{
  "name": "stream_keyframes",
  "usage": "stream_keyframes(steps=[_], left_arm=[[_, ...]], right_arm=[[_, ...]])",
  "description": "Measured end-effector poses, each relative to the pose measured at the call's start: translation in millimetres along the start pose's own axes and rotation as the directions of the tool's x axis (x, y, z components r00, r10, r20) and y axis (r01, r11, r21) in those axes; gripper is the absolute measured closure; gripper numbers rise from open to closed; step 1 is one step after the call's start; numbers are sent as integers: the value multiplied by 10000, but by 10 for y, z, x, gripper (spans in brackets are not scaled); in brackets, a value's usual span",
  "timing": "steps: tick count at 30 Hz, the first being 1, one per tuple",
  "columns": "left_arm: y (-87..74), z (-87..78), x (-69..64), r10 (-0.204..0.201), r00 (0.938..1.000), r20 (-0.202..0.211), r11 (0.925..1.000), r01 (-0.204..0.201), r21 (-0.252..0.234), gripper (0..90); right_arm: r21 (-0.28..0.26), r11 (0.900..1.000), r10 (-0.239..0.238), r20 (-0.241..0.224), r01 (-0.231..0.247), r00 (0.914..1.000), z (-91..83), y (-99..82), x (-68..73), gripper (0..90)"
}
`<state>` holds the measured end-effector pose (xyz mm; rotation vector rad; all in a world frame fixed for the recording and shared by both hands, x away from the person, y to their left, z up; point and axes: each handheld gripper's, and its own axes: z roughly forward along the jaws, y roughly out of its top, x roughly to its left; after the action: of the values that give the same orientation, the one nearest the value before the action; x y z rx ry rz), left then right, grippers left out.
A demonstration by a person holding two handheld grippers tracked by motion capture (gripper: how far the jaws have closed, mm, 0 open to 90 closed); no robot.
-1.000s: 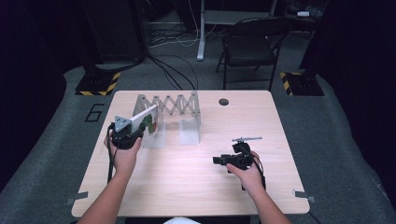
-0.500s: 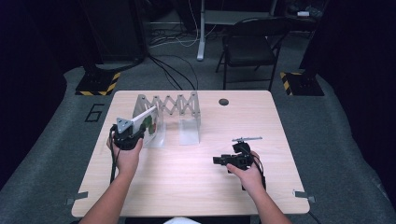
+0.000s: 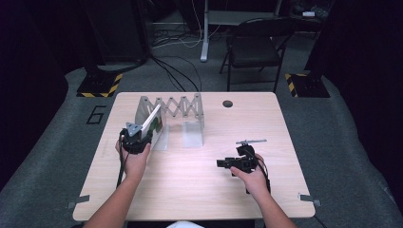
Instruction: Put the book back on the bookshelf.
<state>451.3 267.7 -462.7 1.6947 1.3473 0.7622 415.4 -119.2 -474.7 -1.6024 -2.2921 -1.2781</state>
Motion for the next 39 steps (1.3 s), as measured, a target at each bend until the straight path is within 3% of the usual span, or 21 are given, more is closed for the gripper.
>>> stream_keyframes(steps=[10, 13, 14, 20, 22, 30, 39], left_arm=[[-8, 69, -7, -92, 10000, -33, 9998, 92, 179, 740], [-20, 80, -2, 91, 10000, -18, 9990, -90, 442, 738], [-32, 93, -11, -47, 10000, -83, 9996, 49, 260, 738], [-41, 82, -3, 80, 10000, -14, 9989, -79, 467, 738], [-57, 102, -1, -56, 9999, -91, 9996, 59, 266, 738], [-106, 121, 23, -141, 9999, 49, 9979, 138, 640, 735], [-110, 127, 19, -140, 9999, 63, 9984, 136, 557, 733]], right_arm=[[-1, 10000, -45, -6, 45, 10000, -2, -1, 2, 482], [9, 10000, -83, 3, 83, 10000, 3, -1, -4, 481], [11, 10000, -66, -1, 66, 10000, 3, -2, -4, 481], [11, 10000, -66, -4, 66, 10000, 5, -2, -2, 480], [45, 10000, 21, -26, -21, 10000, 6, -4, 7, 480], [74, 10000, 61, -11, -61, 10000, 11, -6, 8, 478], [141, 9999, 27, -13, -27, 10000, 17, -9, 9, 472]])
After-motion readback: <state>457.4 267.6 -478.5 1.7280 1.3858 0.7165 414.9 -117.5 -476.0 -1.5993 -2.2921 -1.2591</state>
